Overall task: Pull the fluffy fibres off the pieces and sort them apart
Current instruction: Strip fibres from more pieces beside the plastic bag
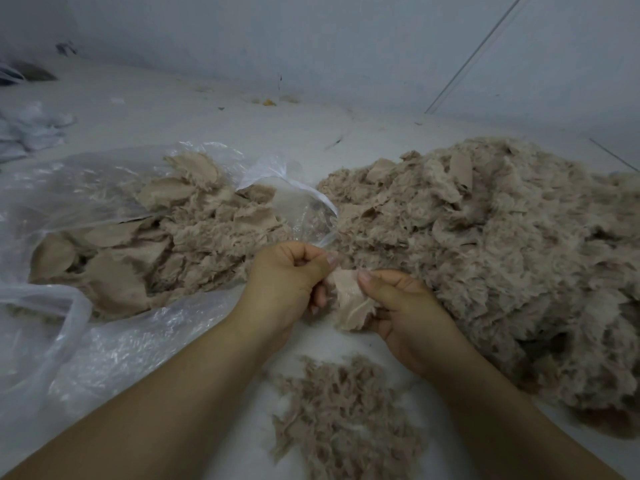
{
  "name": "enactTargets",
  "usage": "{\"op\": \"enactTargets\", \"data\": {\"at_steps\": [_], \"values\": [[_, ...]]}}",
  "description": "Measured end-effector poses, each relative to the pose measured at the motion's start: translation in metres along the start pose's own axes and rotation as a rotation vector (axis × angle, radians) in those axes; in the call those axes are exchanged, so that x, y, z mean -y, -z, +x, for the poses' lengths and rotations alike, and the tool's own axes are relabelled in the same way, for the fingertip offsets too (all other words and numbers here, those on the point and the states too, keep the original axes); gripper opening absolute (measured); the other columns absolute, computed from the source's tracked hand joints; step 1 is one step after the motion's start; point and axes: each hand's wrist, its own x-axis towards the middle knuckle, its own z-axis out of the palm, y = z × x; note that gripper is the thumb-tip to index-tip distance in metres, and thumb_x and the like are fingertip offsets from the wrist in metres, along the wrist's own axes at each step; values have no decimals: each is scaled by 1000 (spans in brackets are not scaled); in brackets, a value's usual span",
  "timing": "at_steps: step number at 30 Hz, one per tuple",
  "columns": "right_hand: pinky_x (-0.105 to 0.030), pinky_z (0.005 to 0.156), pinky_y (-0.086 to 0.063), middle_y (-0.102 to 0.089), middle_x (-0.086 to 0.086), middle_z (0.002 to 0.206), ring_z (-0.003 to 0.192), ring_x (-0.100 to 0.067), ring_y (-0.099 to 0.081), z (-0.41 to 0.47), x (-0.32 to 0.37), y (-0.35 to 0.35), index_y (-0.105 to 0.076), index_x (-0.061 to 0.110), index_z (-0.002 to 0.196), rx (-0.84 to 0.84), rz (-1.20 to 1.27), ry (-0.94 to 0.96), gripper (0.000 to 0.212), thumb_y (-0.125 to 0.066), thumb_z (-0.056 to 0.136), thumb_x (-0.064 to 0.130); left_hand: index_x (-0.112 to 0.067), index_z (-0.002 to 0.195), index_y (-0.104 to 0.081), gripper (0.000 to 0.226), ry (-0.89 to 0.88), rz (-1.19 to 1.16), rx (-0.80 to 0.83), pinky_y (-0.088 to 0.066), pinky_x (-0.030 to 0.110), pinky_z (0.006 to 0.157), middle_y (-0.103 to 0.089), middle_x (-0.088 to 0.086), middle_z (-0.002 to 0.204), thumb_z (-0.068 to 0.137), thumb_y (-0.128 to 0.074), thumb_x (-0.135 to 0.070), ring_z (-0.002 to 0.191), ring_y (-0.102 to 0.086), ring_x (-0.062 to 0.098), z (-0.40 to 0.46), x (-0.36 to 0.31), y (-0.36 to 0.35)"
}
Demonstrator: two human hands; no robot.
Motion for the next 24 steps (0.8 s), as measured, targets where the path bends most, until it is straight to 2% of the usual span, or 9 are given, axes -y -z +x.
{"op": "enactTargets", "data": {"at_steps": [2, 6, 9, 12, 16, 17, 19, 22, 24], "values": [[-29, 57, -56, -70, -14, 77, 65, -19, -66, 0, 0, -1, -74, 4, 86, -26, 31, -5, 27, -58, 81, 25, -2, 69, -64, 21, -17, 1, -47, -36, 21, 36, -55, 7, 46, 90, -66, -7, 34, -44, 14, 2, 0, 2], [-32, 62, -57, -68, -13, 80, 68, -20, -65, 1, 1, -3, -61, -10, 111, -104, 117, -38, 38, -57, 87, 20, -6, 62, -61, 28, -33, 9, -88, -32, 19, 35, -54, 6, 48, 89, -67, -6, 34, -42, 14, 6, -1, 12], [-30, 62, -58, -71, -12, 80, 69, -20, -67, 0, 1, -4, -65, -2, 101, -125, 178, -47, 35, -61, 79, 24, -13, 53, -62, 33, 23, -44, 26, -30, 18, 36, -52, 7, 47, 84, -70, -7, 32, -38, 15, 6, -6, 17], [-30, 66, -60, -72, -13, 86, 75, -21, -68, -1, 2, -7, -68, 3, 94, -134, 198, -54, 29, -62, 77, 25, -5, 59, -60, 21, 68, -181, 186, -28, 16, 36, -49, 8, 47, 72, -73, -16, 31, -35, 14, 3, -12, 20], [-31, 70, -58, -63, -19, 95, 83, -26, -61, -1, 3, -8, -59, -1, 112, -181, 209, -75, 34, -59, 87, 22, 1, 67, -54, 26, 23, -187, 172, -28, 16, 37, -48, 9, 50, 69, -72, -17, 31, -34, 14, 4, -15, 22], [-31, 69, -58, -64, -19, 95, 84, -26, -62, -1, 3, -8, -59, -2, 113, -179, 210, -75, 34, -58, 90, 22, -1, 65, -58, 23, 26, -138, 209, -29, 16, 37, -50, 10, 50, 70, -75, -16, 30, -36, 15, 2, -16, 22], [-29, 63, -58, -68, -16, 88, 77, -23, -65, -3, 5, -10, -61, -2, 106, -171, 173, -71, 34, -58, 88, 26, -2, 67, -69, 17, 87, 1, 472, -35, 18, 36, -60, 17, 57, 78, -74, -14, 31, -44, 17, -4, -19, 21], [-26, 55, -52, -64, -8, 72, 61, -16, -61, -4, 6, -9, -58, 5, 105, -196, 83, -98, 29, -58, 93, 31, -4, 93, -75, 21, 190, 308, 899, -49, 23, 43, -74, 19, 80, 91, -66, -22, 38, -58, 17, -14, -24, 21], [-29, 60, -52, -63, -7, 69, 63, -17, -61, -4, 5, -8, -58, 6, 100, -203, 81, -94, 26, -57, 95, 31, -14, 94, -77, 10, 125, 462, 859, -43, 20, 40, -74, 12, 75, 90, -68, -19, 34, -52, 11, -18, -24, 18]]}}
